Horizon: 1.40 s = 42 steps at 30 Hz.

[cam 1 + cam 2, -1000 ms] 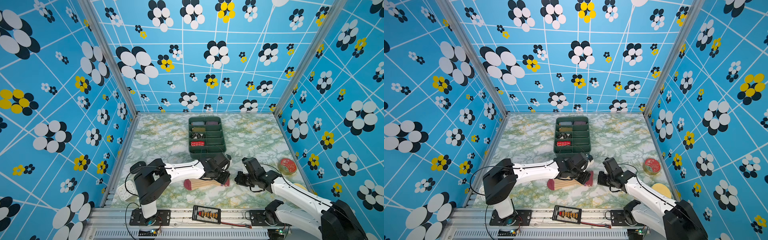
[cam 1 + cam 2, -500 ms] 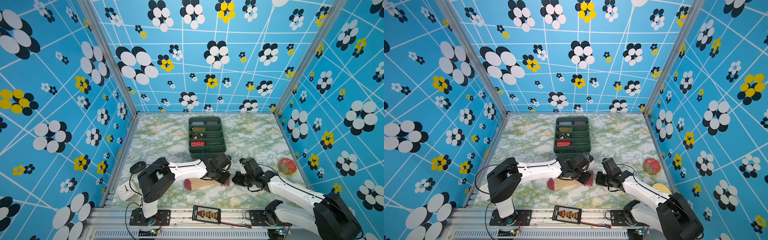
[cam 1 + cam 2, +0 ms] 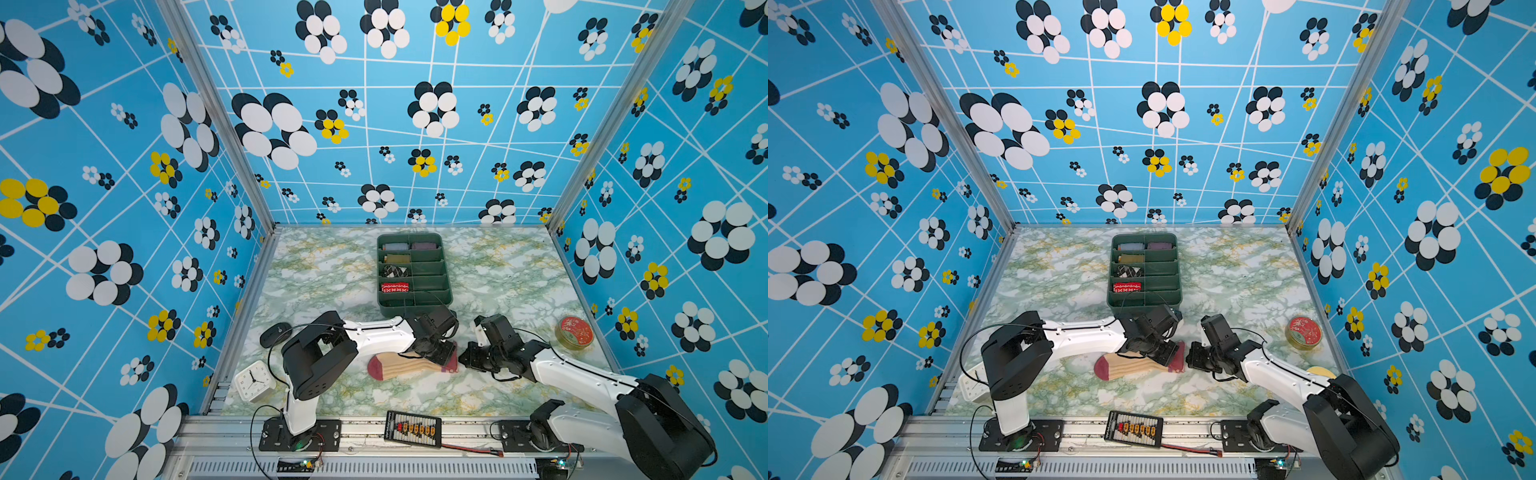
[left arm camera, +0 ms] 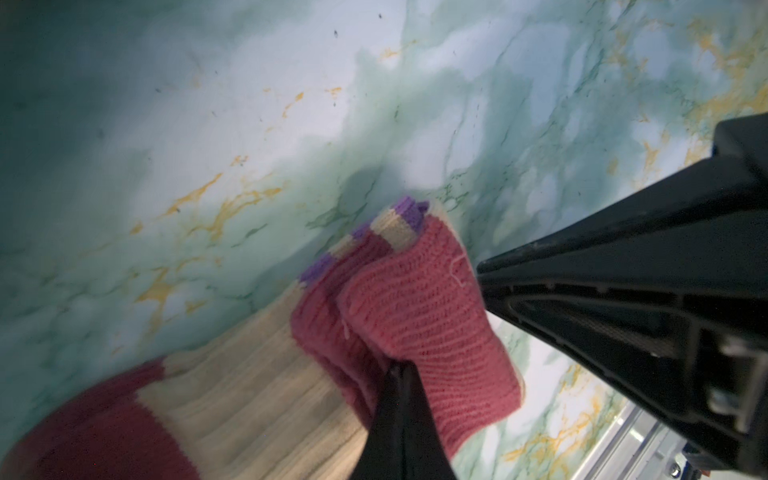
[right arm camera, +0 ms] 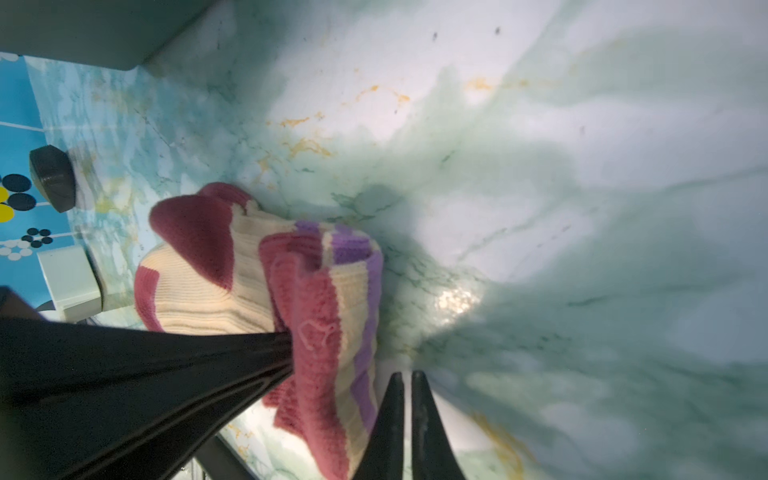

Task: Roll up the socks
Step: 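Lower both grippers onto the rolled cuff and pinch it from both sides, then roll the pinched cuff over toward the heel with both grippers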

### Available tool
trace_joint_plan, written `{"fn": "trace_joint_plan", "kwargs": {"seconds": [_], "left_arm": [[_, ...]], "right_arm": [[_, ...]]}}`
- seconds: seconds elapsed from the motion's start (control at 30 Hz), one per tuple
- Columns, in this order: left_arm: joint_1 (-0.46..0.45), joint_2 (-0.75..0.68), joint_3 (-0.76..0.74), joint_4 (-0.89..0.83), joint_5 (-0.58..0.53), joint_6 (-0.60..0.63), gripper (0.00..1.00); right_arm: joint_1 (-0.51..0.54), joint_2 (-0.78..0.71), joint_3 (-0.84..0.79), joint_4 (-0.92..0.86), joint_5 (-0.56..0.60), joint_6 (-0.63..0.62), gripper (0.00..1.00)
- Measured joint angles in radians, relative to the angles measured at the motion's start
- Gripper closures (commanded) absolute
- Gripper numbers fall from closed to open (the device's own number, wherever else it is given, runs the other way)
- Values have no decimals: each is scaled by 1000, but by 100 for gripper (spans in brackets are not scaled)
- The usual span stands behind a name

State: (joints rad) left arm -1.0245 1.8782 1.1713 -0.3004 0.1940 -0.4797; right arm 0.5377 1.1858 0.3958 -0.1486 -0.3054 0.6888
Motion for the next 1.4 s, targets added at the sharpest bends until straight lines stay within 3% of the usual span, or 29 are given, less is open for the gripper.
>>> {"fn": "trace_joint_plan", "kwargs": {"seconds": [0.6, 0.97, 1.4], "left_arm": [[50, 7, -71, 110, 90, -30, 98], [86, -5, -137, 214, 171, -58, 98], [127, -24, -236, 369, 264, -117, 97]], "right_arm": [[0, 54, -27, 136, -97, 3, 91], [0, -14, -62, 190, -144, 7, 77], [0, 24, -64, 266, -196, 7, 65]]}}
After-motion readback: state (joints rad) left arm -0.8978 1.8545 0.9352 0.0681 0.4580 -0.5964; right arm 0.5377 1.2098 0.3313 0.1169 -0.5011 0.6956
